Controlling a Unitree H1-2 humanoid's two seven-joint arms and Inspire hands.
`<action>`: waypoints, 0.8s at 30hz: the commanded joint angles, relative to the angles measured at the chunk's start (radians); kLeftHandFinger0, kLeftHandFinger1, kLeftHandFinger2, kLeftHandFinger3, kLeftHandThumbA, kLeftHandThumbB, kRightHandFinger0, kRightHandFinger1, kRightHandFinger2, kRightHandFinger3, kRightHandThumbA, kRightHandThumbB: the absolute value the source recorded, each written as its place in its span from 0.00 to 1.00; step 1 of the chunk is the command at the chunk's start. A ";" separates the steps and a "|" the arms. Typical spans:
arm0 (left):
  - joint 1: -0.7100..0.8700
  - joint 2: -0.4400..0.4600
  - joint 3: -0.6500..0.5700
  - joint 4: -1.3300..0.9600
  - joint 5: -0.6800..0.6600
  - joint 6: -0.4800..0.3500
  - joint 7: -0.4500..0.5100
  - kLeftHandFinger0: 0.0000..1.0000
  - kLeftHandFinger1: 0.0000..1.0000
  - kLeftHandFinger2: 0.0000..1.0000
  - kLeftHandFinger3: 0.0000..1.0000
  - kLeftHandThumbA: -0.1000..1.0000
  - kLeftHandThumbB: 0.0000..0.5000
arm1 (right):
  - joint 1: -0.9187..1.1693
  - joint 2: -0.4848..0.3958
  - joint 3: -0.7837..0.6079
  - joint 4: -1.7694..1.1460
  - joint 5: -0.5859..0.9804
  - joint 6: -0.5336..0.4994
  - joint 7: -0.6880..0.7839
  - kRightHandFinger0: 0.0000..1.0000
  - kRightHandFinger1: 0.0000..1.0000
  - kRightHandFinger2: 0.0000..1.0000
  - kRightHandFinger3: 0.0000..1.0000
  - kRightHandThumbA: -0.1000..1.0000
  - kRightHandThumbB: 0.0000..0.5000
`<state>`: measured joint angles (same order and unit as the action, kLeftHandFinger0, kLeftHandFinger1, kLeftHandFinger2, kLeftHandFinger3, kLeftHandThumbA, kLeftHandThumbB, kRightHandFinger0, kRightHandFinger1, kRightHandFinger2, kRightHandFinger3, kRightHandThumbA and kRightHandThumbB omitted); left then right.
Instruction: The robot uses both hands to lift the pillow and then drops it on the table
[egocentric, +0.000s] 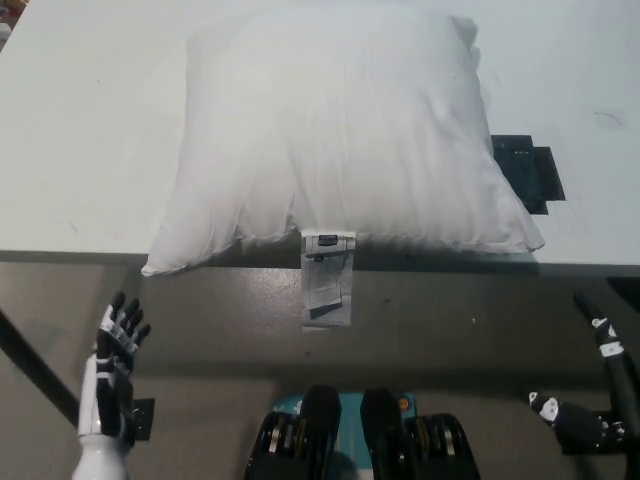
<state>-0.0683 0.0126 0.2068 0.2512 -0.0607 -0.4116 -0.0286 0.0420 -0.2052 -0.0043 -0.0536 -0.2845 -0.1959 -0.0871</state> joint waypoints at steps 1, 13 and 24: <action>-0.049 0.049 0.033 -0.092 0.058 -0.058 0.065 1.00 1.00 1.00 1.00 1.00 0.42 | -0.043 -0.022 -0.055 -0.097 -0.063 0.014 -0.046 1.00 1.00 1.00 1.00 1.00 0.57; -0.233 0.166 0.152 -0.235 0.017 -0.058 0.080 1.00 1.00 1.00 1.00 1.00 0.39 | -0.255 -0.065 -0.189 -0.240 -0.045 0.155 -0.016 1.00 1.00 1.00 1.00 1.00 0.65; -0.417 0.307 0.131 -0.104 0.092 -0.058 0.102 1.00 1.00 1.00 1.00 1.00 0.35 | -0.471 -0.097 -0.177 -0.268 -0.072 0.312 0.028 1.00 1.00 1.00 1.00 1.00 0.56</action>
<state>-0.3883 0.2348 0.3442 0.0827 -0.0135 -0.4383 0.0496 -0.3111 -0.2629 -0.1831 -0.3054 -0.3384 0.0315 -0.0857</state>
